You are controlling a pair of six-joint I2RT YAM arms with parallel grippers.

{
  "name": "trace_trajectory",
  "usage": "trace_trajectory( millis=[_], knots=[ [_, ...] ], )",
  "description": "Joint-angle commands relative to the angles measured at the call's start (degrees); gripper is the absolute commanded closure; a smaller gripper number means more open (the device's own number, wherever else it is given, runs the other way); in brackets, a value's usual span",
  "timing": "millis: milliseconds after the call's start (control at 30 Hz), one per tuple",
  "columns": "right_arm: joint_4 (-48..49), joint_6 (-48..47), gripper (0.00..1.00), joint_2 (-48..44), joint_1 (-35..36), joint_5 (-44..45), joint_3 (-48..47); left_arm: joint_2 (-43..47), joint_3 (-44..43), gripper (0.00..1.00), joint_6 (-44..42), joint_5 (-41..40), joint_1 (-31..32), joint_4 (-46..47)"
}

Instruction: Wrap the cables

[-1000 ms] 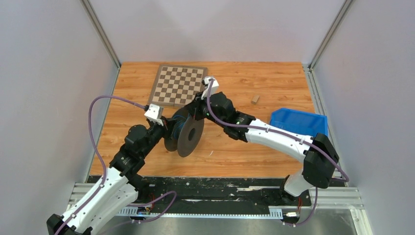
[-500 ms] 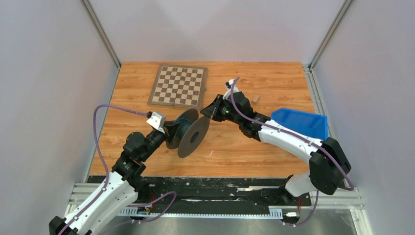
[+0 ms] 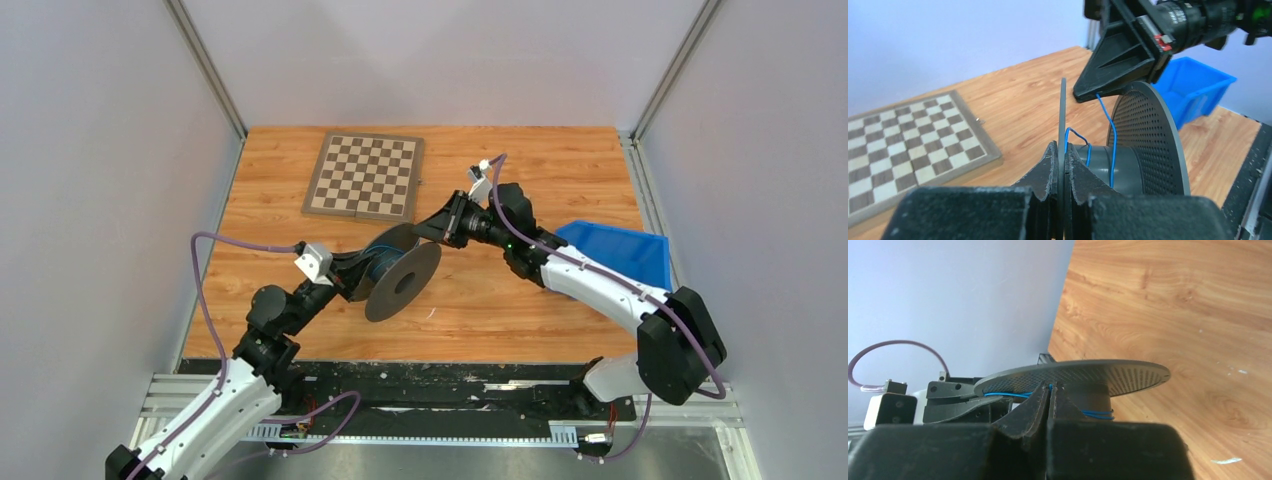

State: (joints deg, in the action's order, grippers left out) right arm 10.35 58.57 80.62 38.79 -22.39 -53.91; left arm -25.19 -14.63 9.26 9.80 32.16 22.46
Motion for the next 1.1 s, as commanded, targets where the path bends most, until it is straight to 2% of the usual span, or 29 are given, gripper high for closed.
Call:
trace_trajectory(
  millis=[0,167,367,567,767,933,1067],
  knots=[
    [1.22,3.3,1.0,-1.97,0.39,-7.37,0.9,-1.26,-3.65,1.0,-4.02,5.97,-0.25,13.86],
    [-0.56,3.16,1.0,-0.22,0.09,-8.26,0.23,-4.51,-8.03,1.0,-10.43,10.01,-0.24,10.22],
    [-0.68,4.36,1.0,0.66,-0.03,-8.26,2.05,-5.57,-8.63,1.0,-15.69,7.22,-0.22,9.05],
    [-0.62,0.33,1.0,4.33,-0.03,-12.2,0.74,-6.06,-7.71,1.0,-16.4,6.78,-0.25,11.19],
    [3.97,-4.61,0.98,3.42,-0.16,-12.85,2.26,-6.11,-7.87,1.0,-16.86,8.71,-0.25,10.47],
    [9.08,-3.06,0.97,4.56,-0.12,-15.2,3.02,-6.42,-8.09,1.0,-16.2,11.57,-0.21,11.04],
    [7.05,0.37,0.94,4.91,-0.19,-14.32,2.69,-6.46,-8.18,1.0,-16.21,11.45,-0.22,11.14]
  ],
)
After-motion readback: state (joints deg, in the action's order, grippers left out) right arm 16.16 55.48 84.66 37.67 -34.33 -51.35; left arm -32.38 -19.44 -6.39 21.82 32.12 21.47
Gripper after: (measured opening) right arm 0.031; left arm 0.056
